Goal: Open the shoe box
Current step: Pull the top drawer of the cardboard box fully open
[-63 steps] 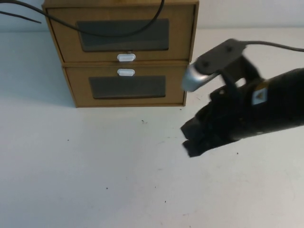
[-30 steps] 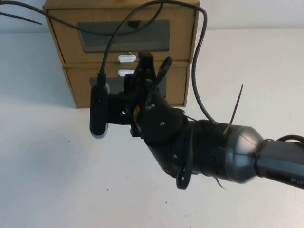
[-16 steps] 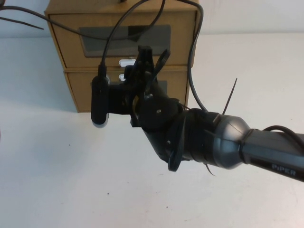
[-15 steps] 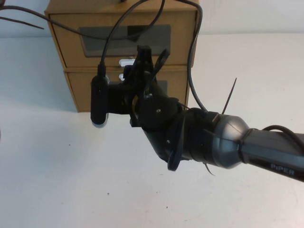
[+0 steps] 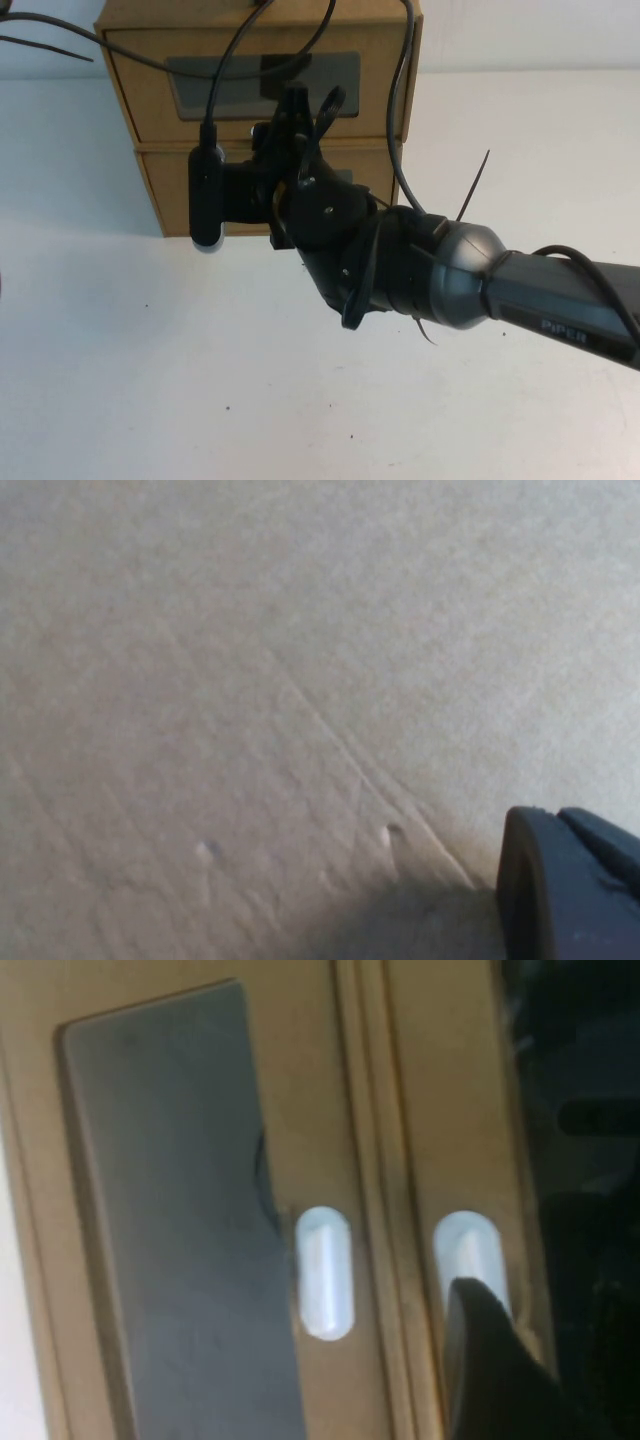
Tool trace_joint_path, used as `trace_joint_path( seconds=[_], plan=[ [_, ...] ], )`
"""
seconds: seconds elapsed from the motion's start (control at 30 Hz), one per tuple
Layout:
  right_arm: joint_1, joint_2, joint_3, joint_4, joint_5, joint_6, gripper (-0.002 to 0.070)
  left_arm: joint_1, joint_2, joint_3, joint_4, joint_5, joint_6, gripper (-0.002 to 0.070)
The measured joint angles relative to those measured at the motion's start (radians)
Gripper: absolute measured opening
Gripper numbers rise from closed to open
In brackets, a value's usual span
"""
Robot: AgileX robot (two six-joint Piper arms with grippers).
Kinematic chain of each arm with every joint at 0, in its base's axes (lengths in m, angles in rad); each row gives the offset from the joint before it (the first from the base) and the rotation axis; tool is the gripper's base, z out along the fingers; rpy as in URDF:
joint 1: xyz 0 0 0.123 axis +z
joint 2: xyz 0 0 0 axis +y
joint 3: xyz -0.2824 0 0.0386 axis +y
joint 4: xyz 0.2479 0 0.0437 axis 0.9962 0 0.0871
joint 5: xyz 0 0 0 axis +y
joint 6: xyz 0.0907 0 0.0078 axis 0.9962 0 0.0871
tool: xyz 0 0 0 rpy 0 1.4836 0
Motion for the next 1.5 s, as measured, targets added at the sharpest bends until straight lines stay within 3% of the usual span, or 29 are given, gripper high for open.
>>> trace_joint_path(
  seconds=[0.53,1.13,1.5],
  plan=[
    [-0.025,0.049,-0.044,-0.004,-0.038,-0.027,0.0202,0.000,0.000,0.000,0.000,0.000,0.000,-0.0005],
    [-0.027,0.061,-0.045,-0.006,-0.048,-0.029,0.0060,0.000,0.000,0.000,0.000,0.000,0.000,-0.0005],
    [-0.053,0.061,-0.050,-0.006,-0.070,-0.029,0.0049,0.000,0.000,0.000,0.000,0.000,0.000,-0.0005]
  ],
)
